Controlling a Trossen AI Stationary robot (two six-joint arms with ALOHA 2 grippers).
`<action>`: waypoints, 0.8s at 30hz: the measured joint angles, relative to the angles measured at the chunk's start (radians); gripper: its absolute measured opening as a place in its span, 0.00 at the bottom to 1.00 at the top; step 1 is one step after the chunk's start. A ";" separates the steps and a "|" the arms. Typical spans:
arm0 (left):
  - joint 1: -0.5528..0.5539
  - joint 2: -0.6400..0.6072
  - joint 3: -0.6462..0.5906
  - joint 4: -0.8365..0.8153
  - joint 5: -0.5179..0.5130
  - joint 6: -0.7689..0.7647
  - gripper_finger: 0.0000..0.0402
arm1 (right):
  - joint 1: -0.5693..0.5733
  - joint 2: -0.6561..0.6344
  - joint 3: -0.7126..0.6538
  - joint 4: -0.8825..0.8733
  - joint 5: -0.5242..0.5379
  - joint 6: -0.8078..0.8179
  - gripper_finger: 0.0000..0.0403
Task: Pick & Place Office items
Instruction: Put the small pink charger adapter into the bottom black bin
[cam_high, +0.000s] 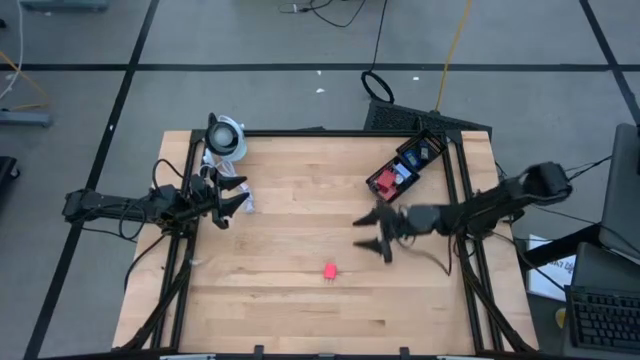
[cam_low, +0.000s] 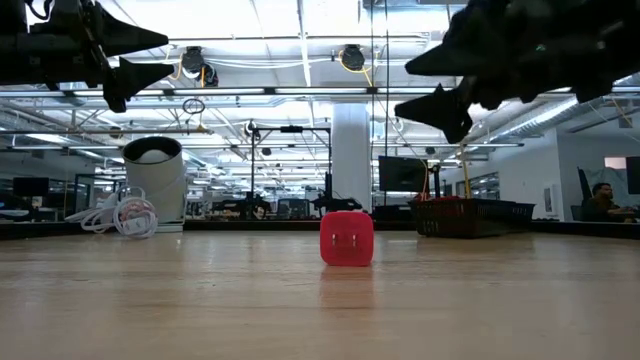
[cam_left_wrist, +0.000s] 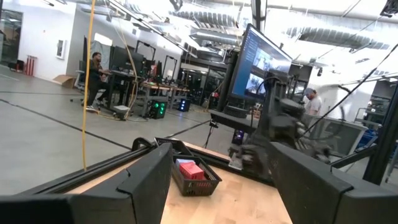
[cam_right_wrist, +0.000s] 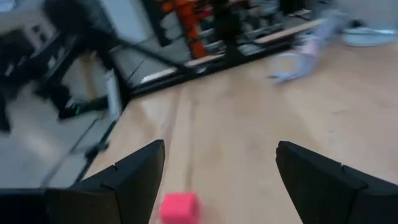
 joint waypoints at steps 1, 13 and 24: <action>0.000 0.000 0.000 0.000 0.000 0.000 0.66 | 0.039 0.031 0.007 0.021 0.022 -0.023 0.74; 0.000 0.000 0.000 0.000 0.000 0.000 0.66 | 0.262 0.459 0.315 -0.127 0.230 -0.124 0.74; 0.000 0.000 0.000 0.000 0.000 0.000 0.66 | 0.257 0.560 0.398 -0.203 0.233 -0.120 0.73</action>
